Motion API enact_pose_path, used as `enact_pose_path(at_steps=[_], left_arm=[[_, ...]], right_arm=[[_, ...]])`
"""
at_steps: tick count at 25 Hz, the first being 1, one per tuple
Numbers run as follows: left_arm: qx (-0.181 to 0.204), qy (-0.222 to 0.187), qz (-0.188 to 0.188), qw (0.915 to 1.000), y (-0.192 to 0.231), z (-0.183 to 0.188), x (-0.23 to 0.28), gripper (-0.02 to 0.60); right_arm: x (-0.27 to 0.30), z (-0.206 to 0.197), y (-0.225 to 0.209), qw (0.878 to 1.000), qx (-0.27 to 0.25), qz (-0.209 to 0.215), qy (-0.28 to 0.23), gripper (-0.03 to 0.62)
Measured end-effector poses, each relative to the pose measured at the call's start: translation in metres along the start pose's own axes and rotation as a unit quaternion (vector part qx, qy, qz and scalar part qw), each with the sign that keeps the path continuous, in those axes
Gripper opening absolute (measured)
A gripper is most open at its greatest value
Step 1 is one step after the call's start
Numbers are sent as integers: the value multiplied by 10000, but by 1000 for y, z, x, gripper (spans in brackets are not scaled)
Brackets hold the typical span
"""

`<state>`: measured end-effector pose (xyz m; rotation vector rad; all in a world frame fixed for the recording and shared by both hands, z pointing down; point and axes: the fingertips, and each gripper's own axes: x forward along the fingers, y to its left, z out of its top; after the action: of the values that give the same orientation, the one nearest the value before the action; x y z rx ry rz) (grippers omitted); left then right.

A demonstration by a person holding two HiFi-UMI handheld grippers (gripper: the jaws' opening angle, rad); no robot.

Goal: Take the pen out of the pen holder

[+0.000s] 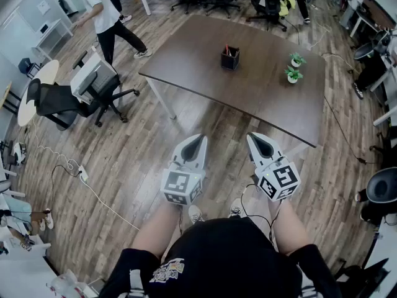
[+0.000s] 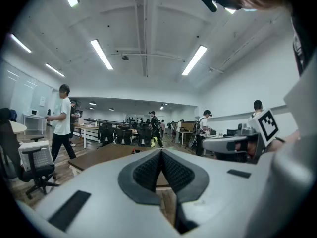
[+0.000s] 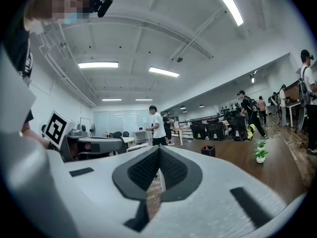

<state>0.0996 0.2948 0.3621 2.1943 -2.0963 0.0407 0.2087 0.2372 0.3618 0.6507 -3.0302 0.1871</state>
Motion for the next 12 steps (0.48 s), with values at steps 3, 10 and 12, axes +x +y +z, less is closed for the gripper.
enact_pose_path(at_steps=[3,10,12], left_arm=[[0,-11,9,10000,-6,1,0,5],[5,-16,8,10000,-23,0,4,5],[15,16,29,10000,-28,-2,8,6]], right_arm=[[-6,-1,-3,10000,-7,5,-23,3],[-17,5,-11,9997,90,118,-204,6],[-20,3,-17,9996,95,113,-247,6]])
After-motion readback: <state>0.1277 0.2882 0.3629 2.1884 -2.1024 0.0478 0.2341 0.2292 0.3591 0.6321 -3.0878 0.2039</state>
